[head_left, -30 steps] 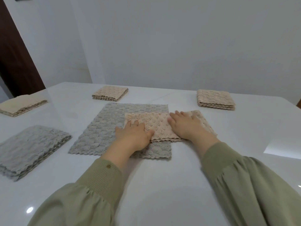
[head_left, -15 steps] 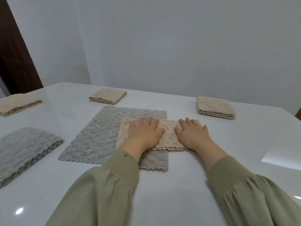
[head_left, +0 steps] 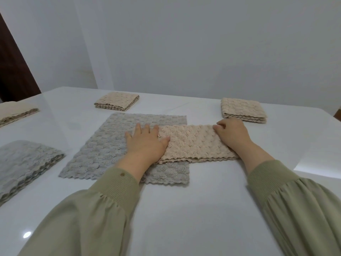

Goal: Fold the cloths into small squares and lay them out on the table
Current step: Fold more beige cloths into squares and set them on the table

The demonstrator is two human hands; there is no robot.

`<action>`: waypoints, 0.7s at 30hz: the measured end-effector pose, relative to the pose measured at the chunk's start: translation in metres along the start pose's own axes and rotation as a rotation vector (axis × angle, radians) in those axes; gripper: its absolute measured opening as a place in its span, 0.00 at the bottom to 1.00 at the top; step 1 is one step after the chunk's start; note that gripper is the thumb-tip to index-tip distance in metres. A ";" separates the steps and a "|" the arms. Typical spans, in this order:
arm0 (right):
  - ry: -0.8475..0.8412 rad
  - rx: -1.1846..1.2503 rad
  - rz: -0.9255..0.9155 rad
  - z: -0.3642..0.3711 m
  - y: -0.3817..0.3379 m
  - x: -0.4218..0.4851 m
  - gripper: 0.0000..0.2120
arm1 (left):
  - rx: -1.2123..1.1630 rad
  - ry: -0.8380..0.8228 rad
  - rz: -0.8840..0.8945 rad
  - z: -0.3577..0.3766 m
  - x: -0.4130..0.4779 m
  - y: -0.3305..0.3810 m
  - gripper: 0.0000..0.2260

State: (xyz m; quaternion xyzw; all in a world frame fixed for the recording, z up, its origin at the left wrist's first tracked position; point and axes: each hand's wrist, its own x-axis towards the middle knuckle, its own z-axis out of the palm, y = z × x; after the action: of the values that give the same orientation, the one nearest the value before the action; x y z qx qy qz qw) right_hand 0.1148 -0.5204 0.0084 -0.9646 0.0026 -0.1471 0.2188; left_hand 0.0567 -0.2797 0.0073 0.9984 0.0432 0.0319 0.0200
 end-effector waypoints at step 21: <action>0.014 0.610 -0.017 -0.035 -0.035 -0.011 0.11 | -0.113 -0.001 0.146 -0.007 -0.003 0.015 0.40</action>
State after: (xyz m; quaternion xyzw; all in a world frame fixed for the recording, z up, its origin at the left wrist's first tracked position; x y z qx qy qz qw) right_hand 0.0918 -0.5029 0.0506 -0.8533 -0.0480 -0.1497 0.4972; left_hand 0.0544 -0.2942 0.0151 0.9961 -0.0317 0.0352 0.0741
